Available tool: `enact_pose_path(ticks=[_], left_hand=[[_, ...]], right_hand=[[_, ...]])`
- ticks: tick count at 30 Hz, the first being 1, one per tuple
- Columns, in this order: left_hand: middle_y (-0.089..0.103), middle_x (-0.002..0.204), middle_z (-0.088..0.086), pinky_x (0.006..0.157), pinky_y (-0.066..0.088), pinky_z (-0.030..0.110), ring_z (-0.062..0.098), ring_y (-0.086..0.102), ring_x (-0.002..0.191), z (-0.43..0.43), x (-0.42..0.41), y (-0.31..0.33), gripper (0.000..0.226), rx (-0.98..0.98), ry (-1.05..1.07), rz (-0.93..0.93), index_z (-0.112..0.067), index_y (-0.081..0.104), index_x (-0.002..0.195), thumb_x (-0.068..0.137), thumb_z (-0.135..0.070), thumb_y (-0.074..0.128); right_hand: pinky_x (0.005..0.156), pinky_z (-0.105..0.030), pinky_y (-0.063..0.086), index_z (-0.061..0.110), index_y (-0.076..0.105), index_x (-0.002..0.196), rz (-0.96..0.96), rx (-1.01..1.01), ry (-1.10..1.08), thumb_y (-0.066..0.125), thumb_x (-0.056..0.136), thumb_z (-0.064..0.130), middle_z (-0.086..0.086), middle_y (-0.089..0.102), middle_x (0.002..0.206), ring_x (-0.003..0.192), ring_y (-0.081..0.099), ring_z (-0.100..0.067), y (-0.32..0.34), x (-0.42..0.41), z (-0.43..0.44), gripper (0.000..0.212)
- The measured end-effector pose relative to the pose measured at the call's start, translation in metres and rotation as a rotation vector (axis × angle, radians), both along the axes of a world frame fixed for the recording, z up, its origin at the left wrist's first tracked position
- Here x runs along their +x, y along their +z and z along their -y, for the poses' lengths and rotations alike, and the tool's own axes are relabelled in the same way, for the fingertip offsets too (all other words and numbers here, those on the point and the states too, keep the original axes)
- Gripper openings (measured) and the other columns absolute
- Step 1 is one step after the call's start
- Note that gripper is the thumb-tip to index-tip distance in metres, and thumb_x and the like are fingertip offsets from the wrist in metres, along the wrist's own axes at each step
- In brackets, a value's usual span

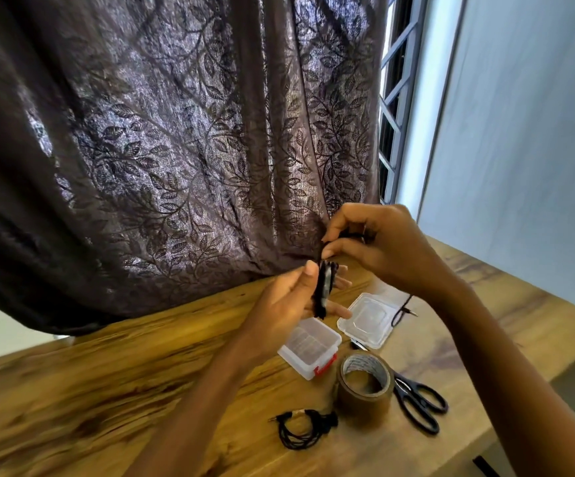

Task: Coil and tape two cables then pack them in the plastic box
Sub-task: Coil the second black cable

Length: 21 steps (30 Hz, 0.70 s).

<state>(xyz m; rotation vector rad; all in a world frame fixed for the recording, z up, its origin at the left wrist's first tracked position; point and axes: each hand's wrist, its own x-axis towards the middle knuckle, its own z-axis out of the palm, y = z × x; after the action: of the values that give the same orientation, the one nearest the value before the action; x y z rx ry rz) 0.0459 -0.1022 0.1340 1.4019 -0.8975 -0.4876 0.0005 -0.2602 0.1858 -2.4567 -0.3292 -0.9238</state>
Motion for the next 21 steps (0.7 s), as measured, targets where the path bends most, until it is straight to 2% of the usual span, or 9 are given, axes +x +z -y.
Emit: enact_pose_path(ticks=[3, 6, 9, 11, 14, 17, 19, 21], left_hand=[[0.065, 0.091, 0.001, 0.071, 0.055, 0.021, 0.014, 0.07, 0.079, -0.002, -0.003, 0.005, 0.043, -0.046, -0.008, 0.01, -0.011, 0.058, 0.106, 0.085, -0.039, 0.032], [0.064, 0.078, -0.003, 0.078, 0.054, 0.026, 0.021, 0.068, 0.089, -0.005, -0.003, 0.008, 0.038, -0.075, -0.005, -0.016, -0.014, 0.061, 0.1, 0.083, -0.038, 0.037], [0.062, 0.074, 0.0, 0.077, 0.057, 0.026, 0.024, 0.069, 0.091, -0.006, -0.001, 0.009, 0.035, -0.144, -0.004, -0.123, -0.012, 0.062, 0.099, 0.081, -0.035, 0.042], [0.06, 0.076, 0.005, 0.076, 0.057, 0.025, 0.023, 0.069, 0.091, -0.005, 0.0, 0.009, 0.033, -0.197, -0.008, -0.168, -0.009, 0.061, 0.1, 0.081, -0.031, 0.045], [0.059, 0.08, 0.008, 0.076, 0.057, 0.025, 0.023, 0.069, 0.093, -0.002, 0.002, 0.008, 0.033, -0.262, -0.003, -0.221, -0.005, 0.059, 0.103, 0.08, -0.026, 0.048], [0.062, 0.081, 0.006, 0.077, 0.056, 0.027, 0.026, 0.065, 0.098, -0.002, 0.008, 0.006, 0.034, -0.311, 0.018, -0.269, -0.005, 0.058, 0.107, 0.079, -0.024, 0.048], [0.067, 0.086, 0.005, 0.08, 0.055, 0.028, 0.026, 0.063, 0.101, -0.004, 0.012, 0.004, 0.034, -0.323, 0.043, -0.28, -0.01, 0.058, 0.109, 0.08, -0.024, 0.047], [0.068, 0.098, 0.006, 0.086, 0.053, 0.028, 0.023, 0.064, 0.102, -0.006, 0.017, 0.003, 0.034, -0.331, 0.087, -0.271, -0.012, 0.058, 0.111, 0.082, -0.024, 0.044]], right_hand=[[0.067, -0.029, 0.053, 0.021, 0.068, 0.079, 0.031, 0.187, 0.071, 0.068, 0.076, 0.019, 0.009, 0.068, 0.075, 0.068, 0.064, -0.01, -0.011, 0.009, 0.005, 0.004], [0.064, -0.026, 0.053, 0.021, 0.07, 0.088, 0.091, 0.312, 0.07, 0.064, 0.079, 0.017, 0.01, 0.068, 0.08, 0.069, 0.064, -0.016, -0.029, 0.019, 0.009, 0.012], [0.066, -0.012, 0.046, 0.022, 0.069, 0.09, 0.079, 0.45, 0.1, 0.059, 0.081, 0.013, 0.011, 0.067, 0.082, 0.072, 0.063, 0.001, -0.053, 0.026, 0.004, 0.016], [0.067, -0.011, 0.046, 0.028, 0.066, 0.087, 0.048, 0.533, 0.094, 0.054, 0.08, 0.01, 0.015, 0.065, 0.079, 0.072, 0.06, 0.006, -0.072, 0.028, -0.003, 0.022], [0.061, -0.016, 0.042, 0.032, 0.063, 0.082, 0.06, 0.491, 0.032, 0.051, 0.081, 0.005, 0.019, 0.061, 0.07, 0.066, 0.056, 0.004, -0.099, 0.03, -0.015, 0.029], [0.055, -0.017, 0.043, 0.019, 0.065, 0.088, 0.025, 0.398, 0.0, 0.05, 0.088, 0.01, 0.014, 0.061, 0.072, 0.063, 0.055, 0.002, -0.118, 0.028, -0.027, 0.018], [0.057, -0.025, 0.047, 0.017, 0.064, 0.099, -0.035, 0.321, -0.013, 0.047, 0.093, 0.014, 0.008, 0.063, 0.077, 0.065, 0.056, -0.002, -0.126, 0.024, -0.033, 0.018], [0.062, -0.027, 0.05, 0.024, 0.056, 0.123, -0.095, 0.251, -0.033, 0.047, 0.095, 0.011, 0.011, 0.063, 0.084, 0.07, 0.058, -0.003, -0.13, 0.018, -0.036, 0.032]])
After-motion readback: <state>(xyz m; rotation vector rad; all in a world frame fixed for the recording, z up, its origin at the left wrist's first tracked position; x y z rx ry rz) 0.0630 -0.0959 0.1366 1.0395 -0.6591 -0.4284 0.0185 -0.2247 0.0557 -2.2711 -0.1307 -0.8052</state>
